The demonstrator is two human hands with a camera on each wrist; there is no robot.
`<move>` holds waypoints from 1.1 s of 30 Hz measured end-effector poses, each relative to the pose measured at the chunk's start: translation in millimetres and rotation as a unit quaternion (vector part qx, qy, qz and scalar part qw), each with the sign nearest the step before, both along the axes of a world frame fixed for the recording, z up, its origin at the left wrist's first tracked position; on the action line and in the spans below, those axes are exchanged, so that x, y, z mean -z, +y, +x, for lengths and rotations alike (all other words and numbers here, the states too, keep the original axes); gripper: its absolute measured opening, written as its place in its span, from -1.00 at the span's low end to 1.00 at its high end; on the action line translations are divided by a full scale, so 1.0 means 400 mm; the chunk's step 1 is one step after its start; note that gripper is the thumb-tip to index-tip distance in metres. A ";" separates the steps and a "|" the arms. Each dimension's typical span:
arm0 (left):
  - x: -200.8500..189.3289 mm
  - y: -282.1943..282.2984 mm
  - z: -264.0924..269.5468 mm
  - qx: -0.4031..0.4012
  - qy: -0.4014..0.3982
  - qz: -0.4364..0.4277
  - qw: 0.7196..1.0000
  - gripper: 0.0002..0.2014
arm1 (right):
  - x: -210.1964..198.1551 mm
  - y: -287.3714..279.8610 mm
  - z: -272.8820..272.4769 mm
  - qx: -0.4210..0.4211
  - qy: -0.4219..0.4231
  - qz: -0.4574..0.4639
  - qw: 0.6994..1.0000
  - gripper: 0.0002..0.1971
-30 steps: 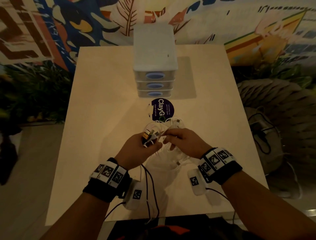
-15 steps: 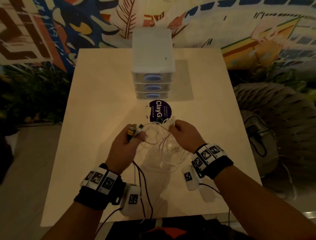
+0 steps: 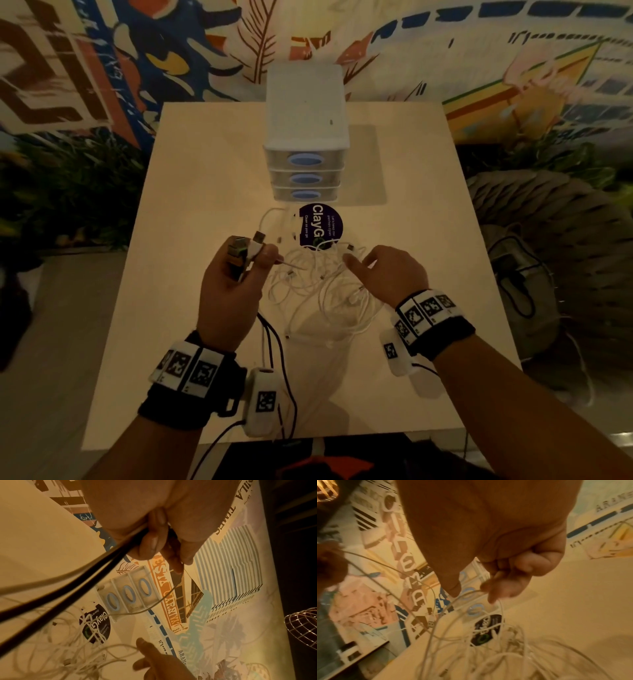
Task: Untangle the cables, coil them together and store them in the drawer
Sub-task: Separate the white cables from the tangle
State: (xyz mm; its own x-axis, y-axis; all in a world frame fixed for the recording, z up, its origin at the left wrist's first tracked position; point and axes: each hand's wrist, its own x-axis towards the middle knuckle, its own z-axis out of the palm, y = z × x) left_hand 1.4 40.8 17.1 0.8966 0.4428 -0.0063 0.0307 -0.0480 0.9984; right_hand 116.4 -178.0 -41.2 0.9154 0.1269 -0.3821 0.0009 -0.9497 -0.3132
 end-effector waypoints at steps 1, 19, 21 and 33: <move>-0.004 -0.003 0.000 0.000 -0.001 0.015 1.000 -0.82 | -0.016 0.005 -0.010 -0.005 -0.033 0.013 0.999 -0.44; -0.009 -0.008 -0.013 0.008 0.037 0.035 0.999 -0.90 | -0.102 0.041 -0.009 -0.067 0.030 0.449 0.891 -0.66; 0.005 0.006 -0.013 0.003 0.070 0.048 0.996 -0.90 | -0.115 0.035 -0.001 -0.048 0.023 0.476 0.878 -0.65; 0.029 -0.022 -0.002 0.112 0.100 0.106 0.983 -0.65 | -0.162 0.045 -0.042 -0.165 0.130 0.510 0.834 -0.61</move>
